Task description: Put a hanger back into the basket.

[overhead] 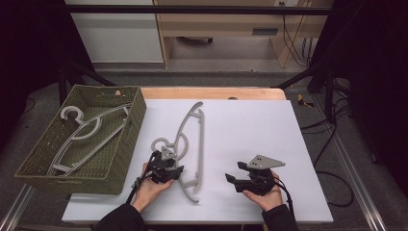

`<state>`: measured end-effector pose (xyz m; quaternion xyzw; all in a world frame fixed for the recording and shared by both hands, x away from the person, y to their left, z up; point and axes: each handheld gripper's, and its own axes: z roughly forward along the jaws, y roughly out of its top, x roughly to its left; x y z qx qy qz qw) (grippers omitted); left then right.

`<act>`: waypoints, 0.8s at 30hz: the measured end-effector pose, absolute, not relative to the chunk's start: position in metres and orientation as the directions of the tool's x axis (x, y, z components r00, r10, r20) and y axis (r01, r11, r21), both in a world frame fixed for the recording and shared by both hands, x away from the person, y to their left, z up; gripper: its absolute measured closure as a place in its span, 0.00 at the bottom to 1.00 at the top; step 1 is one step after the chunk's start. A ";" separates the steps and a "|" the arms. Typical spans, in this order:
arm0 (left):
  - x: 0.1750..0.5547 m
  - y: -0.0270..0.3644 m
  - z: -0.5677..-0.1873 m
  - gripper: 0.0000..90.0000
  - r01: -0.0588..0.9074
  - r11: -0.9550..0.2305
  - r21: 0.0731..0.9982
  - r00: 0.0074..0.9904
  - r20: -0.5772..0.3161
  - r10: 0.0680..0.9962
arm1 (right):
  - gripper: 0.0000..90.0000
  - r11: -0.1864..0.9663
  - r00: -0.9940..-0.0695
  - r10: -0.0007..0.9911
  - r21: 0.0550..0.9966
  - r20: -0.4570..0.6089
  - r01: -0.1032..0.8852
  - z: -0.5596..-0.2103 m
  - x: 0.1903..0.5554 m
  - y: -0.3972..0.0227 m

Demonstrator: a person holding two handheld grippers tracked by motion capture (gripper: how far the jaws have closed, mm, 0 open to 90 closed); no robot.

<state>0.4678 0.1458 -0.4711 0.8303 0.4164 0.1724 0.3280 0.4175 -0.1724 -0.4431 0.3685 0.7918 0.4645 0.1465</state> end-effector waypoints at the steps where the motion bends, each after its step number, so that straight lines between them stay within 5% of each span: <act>1: 0.469 0.146 -0.470 0.68 0.579 -0.443 0.684 0.594 0.018 0.804 | 0.38 0.297 -0.685 0.720 0.844 0.108 0.446 -0.443 0.418 -0.172; 12: 0.476 0.145 -0.469 0.76 0.575 -0.443 0.688 0.581 0.038 0.813 | 0.37 0.293 -0.678 0.726 0.842 0.112 0.453 -0.443 0.417 -0.173; 17: 0.484 0.145 -0.474 0.64 0.604 -0.411 0.682 0.552 0.014 0.834 | 0.37 0.294 -0.677 0.728 0.841 0.111 0.454 -0.443 0.418 -0.172; 24: 0.487 0.141 -0.472 0.66 0.618 -0.419 0.665 0.541 0.026 0.840 | 0.37 0.295 -0.680 0.725 0.842 0.110 0.451 -0.443 0.418 -0.172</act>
